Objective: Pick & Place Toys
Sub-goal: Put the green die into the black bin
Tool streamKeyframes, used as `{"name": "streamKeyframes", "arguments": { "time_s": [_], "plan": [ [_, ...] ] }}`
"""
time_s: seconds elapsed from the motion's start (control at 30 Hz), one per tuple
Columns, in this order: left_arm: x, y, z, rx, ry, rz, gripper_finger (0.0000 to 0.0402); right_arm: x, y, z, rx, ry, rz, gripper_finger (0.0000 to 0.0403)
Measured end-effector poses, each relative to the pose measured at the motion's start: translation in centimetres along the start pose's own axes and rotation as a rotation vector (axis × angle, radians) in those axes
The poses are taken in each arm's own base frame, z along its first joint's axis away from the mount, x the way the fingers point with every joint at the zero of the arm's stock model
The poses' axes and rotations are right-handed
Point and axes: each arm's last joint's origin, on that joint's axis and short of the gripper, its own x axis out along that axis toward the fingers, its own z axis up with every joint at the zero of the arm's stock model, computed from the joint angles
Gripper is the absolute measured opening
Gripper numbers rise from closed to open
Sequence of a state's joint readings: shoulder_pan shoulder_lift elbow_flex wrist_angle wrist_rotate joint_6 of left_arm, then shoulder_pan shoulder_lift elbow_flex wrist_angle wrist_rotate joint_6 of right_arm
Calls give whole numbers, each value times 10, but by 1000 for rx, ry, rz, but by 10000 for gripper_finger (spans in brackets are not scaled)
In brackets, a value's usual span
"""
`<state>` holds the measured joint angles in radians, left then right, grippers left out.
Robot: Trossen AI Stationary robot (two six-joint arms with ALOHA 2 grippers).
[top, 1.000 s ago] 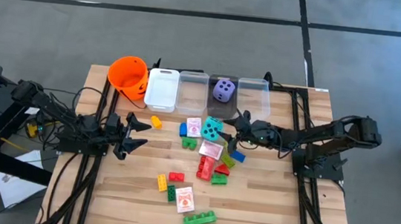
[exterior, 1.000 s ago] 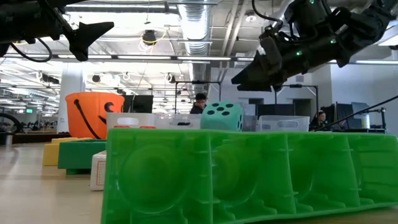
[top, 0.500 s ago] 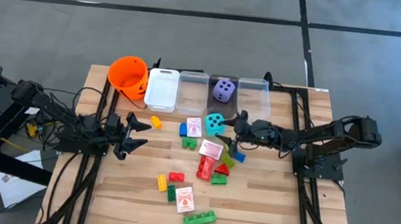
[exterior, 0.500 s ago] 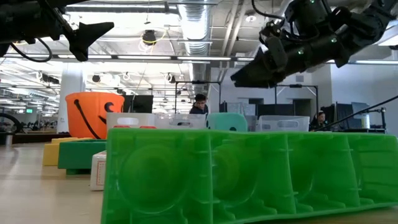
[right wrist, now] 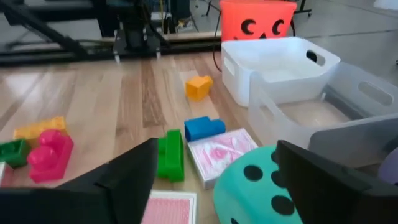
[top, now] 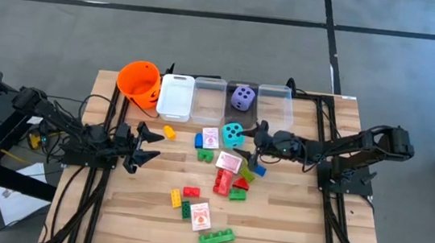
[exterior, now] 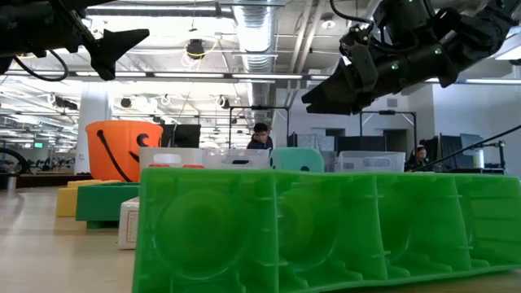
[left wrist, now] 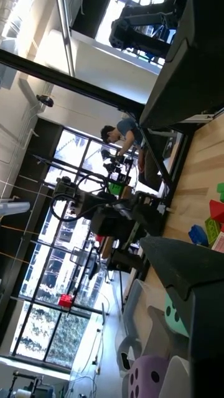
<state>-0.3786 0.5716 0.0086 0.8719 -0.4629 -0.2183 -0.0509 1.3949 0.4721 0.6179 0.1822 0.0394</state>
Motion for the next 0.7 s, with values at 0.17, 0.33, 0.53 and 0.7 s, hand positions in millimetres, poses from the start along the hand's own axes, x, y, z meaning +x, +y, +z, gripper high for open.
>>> {"name": "streamKeyframes", "arguments": {
  "time_s": [0.17, 0.33, 0.53, 0.7],
  "plan": [
    [0, 0, 0, 0, 0, 0, 294, 0, -2, -6, -39, 66, -10, 392],
    [0, 0, 0, 0, 0, 0, 294, 0, -8, -11, -53, 118, -97, 380],
    [0, 0, 0, 0, 0, 0, 294, 1, -16, -7, -77, 76, -178, 398],
    [0, 0, -1, 4, 8, 2, 294, 2, -23, -5, -64, 61, -205, 393]
  ]
}}
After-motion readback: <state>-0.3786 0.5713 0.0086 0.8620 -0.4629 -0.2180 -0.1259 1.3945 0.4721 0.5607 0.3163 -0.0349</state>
